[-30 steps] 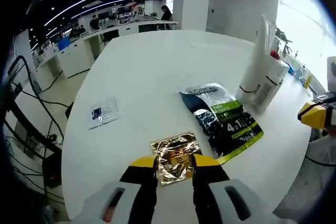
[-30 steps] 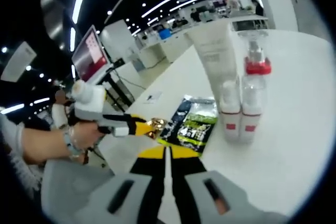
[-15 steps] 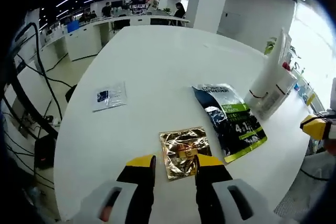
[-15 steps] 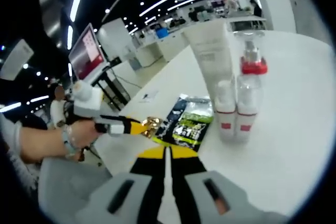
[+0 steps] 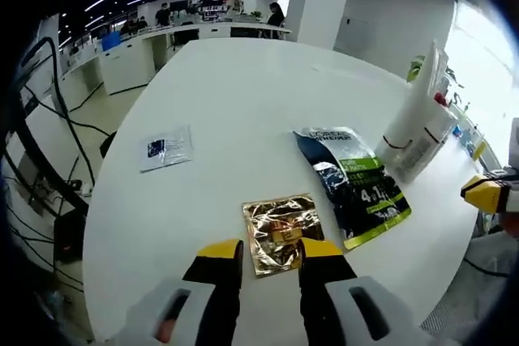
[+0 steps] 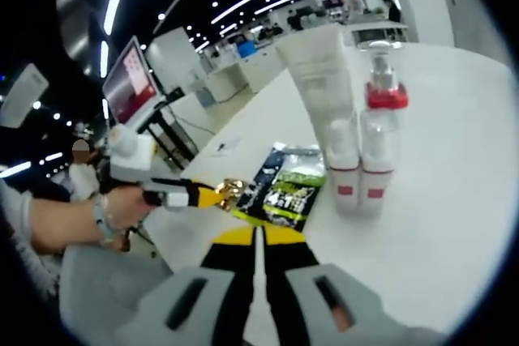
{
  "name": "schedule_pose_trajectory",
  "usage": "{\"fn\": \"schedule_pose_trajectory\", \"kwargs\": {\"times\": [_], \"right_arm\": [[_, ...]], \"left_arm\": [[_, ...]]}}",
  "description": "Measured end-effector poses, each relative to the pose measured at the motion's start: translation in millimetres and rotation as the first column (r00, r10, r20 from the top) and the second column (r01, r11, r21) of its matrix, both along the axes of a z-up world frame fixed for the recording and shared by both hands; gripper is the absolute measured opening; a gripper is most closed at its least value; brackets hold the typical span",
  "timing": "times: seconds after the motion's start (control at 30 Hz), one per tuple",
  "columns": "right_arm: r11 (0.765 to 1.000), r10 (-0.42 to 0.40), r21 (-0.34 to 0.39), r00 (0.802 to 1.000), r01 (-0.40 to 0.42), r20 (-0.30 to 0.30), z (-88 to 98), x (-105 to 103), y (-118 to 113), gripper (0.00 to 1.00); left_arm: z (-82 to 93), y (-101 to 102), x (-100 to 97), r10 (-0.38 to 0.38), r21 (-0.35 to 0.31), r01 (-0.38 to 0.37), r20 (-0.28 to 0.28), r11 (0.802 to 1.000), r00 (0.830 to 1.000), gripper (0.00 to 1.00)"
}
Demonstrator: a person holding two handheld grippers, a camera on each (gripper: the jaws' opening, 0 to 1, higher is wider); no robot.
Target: Arrange the skincare products in the storage area until every visible bottle or jar stands upright without overlapping.
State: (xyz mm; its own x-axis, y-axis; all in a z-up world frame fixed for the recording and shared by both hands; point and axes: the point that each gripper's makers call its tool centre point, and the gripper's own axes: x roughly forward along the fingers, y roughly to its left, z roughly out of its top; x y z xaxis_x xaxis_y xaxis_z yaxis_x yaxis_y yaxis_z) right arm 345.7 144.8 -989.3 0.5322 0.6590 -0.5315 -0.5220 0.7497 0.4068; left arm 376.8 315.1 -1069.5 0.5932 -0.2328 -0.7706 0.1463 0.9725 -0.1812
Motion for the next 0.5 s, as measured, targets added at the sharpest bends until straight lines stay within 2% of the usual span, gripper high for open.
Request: {"fn": "schedule_pose_trajectory", "kwargs": {"times": [0.5], "right_arm": [[1.000, -0.011, -0.010, 0.999, 0.011, -0.041, -7.5, -2.2, -2.8, 0.02]], "left_arm": [[-1.7, 0.3, -2.5, -0.005, 0.007, 0.005, -0.018, 1.000, 1.000, 0.25]]}}
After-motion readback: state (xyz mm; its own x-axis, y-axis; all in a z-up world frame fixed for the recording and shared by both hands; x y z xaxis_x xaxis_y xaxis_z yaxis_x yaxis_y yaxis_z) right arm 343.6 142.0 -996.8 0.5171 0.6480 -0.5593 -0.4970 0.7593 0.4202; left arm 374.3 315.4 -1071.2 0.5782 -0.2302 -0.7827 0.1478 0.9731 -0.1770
